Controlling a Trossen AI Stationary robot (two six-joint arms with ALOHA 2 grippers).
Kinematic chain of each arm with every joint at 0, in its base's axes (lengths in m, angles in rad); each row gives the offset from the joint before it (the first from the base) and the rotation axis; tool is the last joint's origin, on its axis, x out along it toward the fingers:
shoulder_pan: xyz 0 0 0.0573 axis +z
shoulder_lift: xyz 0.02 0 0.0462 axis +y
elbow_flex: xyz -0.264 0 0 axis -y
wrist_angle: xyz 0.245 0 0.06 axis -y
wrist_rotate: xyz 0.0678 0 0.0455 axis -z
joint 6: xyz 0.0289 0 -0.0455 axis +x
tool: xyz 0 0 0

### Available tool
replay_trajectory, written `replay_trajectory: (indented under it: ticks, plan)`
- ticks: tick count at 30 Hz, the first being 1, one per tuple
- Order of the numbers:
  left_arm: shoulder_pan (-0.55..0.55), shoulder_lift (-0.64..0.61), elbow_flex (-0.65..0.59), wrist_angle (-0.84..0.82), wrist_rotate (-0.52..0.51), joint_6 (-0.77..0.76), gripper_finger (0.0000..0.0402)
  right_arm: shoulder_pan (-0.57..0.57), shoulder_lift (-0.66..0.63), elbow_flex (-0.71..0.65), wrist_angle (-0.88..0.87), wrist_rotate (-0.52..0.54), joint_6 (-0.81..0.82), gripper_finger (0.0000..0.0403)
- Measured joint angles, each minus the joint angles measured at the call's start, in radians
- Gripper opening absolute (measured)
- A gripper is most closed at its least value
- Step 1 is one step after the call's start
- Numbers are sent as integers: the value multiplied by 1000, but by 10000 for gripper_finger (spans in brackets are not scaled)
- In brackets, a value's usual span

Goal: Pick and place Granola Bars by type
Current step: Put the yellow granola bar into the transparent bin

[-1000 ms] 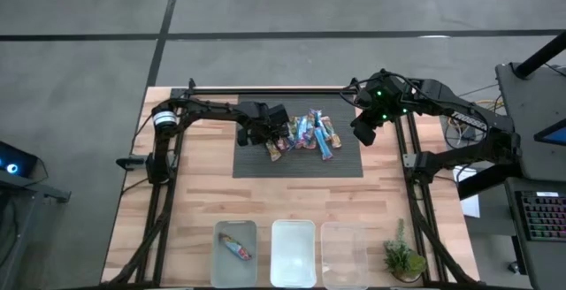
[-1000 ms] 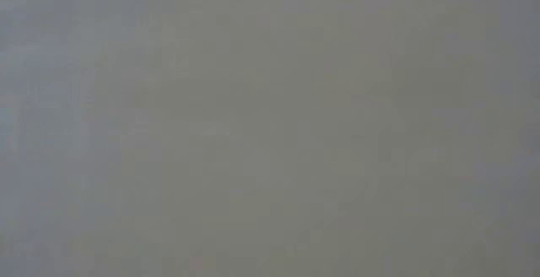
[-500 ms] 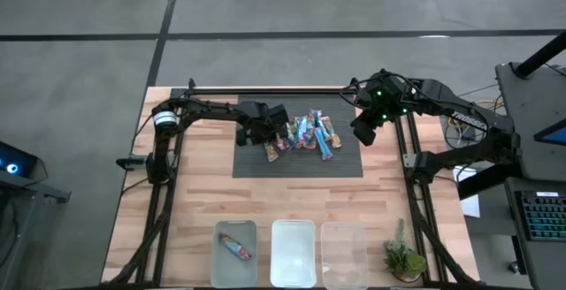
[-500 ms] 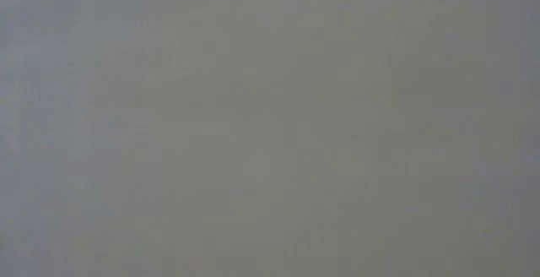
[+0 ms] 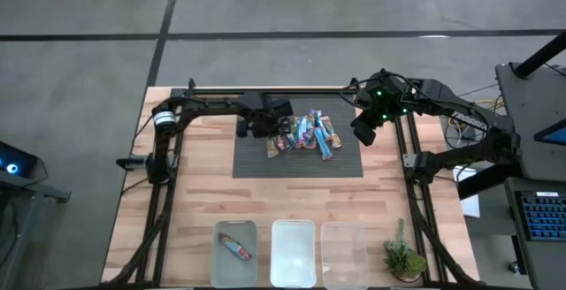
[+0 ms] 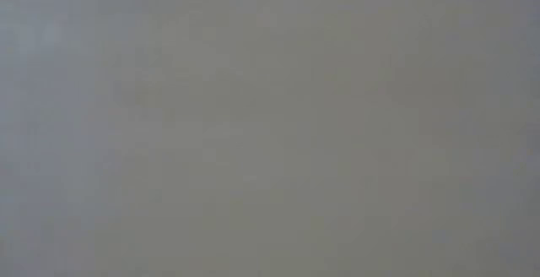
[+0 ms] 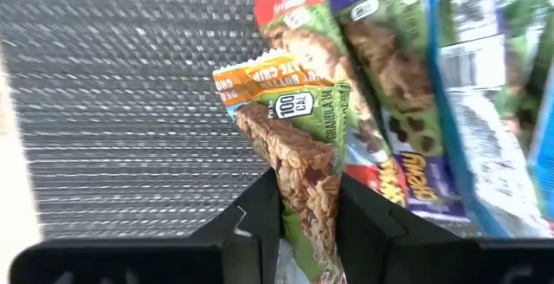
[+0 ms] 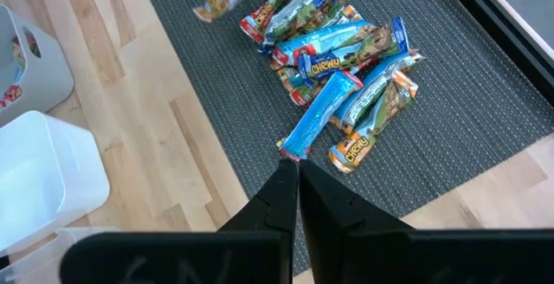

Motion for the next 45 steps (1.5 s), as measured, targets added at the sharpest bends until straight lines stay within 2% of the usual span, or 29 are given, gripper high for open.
replay_trajectory:
  ticks: [6,14,21,30,45]
  plan:
    - [-1,-2,158,-123,-13,89,76,0,0,0,0,0,0,9]
    - [-37,-3,330,-162,-11,144,76,0,0,0,0,0,0,9]
    - [-119,-5,450,-246,-2,160,76,0,0,0,-1,-1,0,9]
    - [-234,-17,561,-235,-5,166,76,0,-40,0,-6,-8,-31,9]
    - [-326,-17,579,9,-12,239,76,0,-304,0,-8,-284,-60,9]
